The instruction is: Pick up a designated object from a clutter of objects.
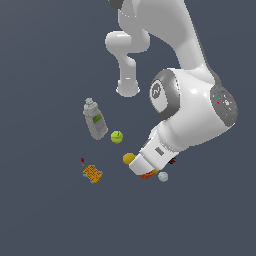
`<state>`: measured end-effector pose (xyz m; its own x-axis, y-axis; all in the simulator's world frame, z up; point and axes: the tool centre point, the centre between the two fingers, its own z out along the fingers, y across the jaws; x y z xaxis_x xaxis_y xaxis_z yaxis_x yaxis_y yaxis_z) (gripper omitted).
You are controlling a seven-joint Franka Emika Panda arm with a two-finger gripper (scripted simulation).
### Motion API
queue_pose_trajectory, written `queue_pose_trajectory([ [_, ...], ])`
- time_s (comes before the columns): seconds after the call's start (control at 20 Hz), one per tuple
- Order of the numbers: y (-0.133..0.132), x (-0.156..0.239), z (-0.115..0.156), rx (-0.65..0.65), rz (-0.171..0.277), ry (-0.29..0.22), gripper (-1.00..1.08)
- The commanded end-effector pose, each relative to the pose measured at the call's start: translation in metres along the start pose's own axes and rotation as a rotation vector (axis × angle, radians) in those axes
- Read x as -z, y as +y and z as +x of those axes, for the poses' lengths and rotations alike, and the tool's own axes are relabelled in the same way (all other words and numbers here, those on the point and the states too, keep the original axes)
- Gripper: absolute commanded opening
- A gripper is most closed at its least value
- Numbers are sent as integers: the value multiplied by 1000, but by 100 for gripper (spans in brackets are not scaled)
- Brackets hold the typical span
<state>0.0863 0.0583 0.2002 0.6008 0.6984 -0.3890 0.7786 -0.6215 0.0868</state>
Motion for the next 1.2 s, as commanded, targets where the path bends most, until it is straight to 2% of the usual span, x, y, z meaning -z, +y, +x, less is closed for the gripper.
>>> queue_pose_trajectory([
  [0.0, 2, -12, 16, 97, -23, -42, 28],
  [0.3, 3, -42, 50, 313, -69, -142, 28],
  [0.6, 2, -66, 74, 468, -96, -219, 28],
  [0.9, 0, -80, 87, 554, -109, -265, 28],
  [1.15, 0, -84, 90, 577, -112, -277, 28],
])
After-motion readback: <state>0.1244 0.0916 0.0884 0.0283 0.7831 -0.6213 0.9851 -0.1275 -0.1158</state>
